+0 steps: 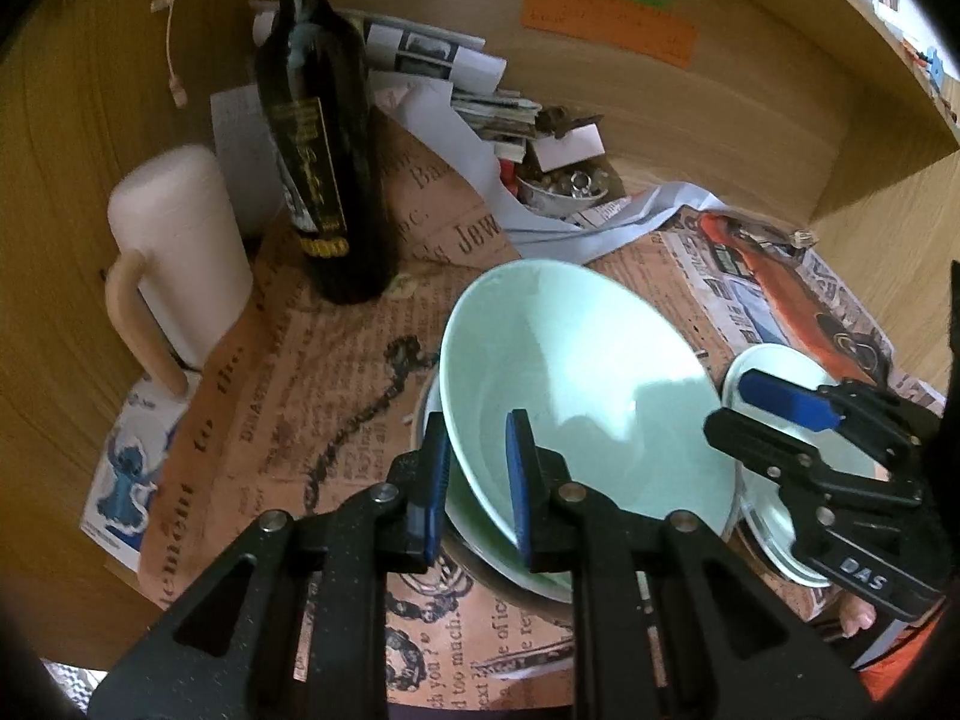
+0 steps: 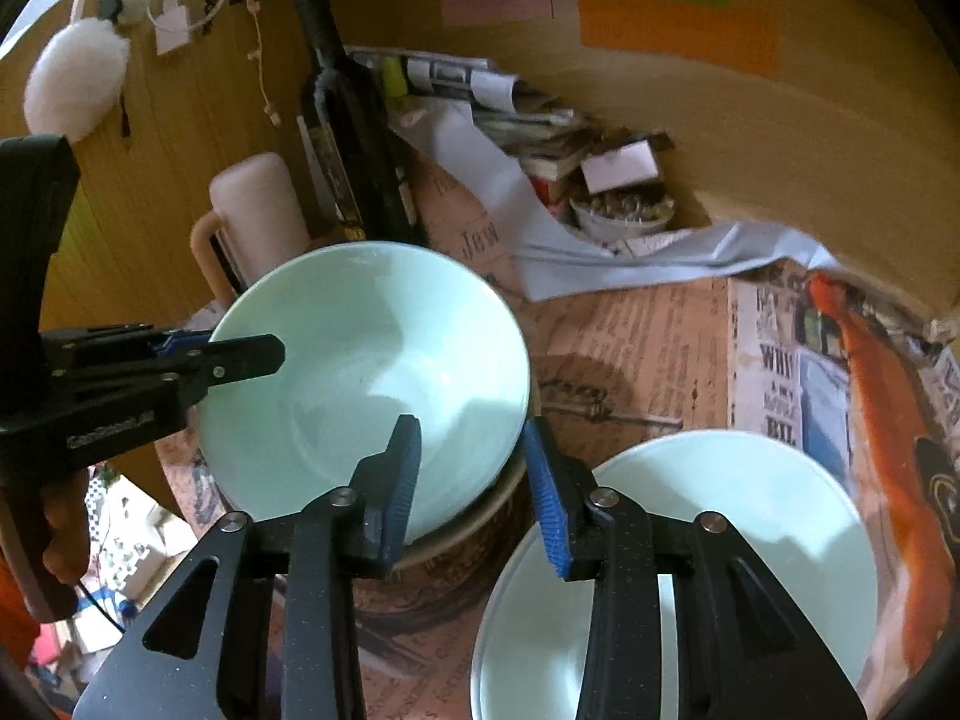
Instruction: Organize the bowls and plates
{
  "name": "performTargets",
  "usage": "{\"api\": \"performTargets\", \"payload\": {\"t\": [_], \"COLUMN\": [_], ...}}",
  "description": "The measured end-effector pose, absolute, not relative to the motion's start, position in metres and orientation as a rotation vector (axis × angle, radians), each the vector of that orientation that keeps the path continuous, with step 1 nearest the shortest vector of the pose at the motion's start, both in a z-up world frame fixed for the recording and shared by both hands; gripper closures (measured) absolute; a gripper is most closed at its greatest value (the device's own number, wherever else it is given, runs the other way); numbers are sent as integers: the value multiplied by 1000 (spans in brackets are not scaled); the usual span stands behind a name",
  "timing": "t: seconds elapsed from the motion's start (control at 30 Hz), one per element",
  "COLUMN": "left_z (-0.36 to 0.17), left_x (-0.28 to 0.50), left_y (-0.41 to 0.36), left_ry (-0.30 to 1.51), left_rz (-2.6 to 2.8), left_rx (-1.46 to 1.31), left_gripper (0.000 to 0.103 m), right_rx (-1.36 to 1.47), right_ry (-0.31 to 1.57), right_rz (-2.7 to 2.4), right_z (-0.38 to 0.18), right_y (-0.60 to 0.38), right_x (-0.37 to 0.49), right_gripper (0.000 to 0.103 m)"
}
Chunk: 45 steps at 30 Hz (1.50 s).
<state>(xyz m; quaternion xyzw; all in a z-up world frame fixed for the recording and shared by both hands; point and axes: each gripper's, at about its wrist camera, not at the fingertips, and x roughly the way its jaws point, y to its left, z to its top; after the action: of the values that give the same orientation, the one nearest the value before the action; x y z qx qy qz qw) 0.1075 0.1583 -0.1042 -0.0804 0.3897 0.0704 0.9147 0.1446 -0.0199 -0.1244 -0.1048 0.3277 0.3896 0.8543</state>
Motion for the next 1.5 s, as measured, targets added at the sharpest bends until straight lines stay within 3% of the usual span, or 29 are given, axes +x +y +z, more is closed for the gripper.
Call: {"api": "performTargets", "payload": {"t": [0.1,0.23,0.4,1.07,1.37,1.5], "left_z": [-100,-92,-91,-135,-149,-151], "left_x": [105,100,95,106,111,113], "left_y": [154,151,165,184,190,184], "left_ry": [754,724,709,795,847,864], "left_rz": [171,149,136,13,-52,-89], "left_rx": [-106,-65,-123,-236,-308,-317], "left_gripper": [61,58,47,47,47,53], "right_rx": [-225,-219,-170,-54,-101,-95], "right_ry": [668,672,704,896,921,925], "right_rz": [816,821,830,845,848,851], "right_z": [-120,-120,-123,-144,-149,-150], "right_y": [-20,-19,-22,-11,-1,-2], "right_x": [144,146,150,181,180,180], "right_gripper": [59,59,58,55,62,62]}}
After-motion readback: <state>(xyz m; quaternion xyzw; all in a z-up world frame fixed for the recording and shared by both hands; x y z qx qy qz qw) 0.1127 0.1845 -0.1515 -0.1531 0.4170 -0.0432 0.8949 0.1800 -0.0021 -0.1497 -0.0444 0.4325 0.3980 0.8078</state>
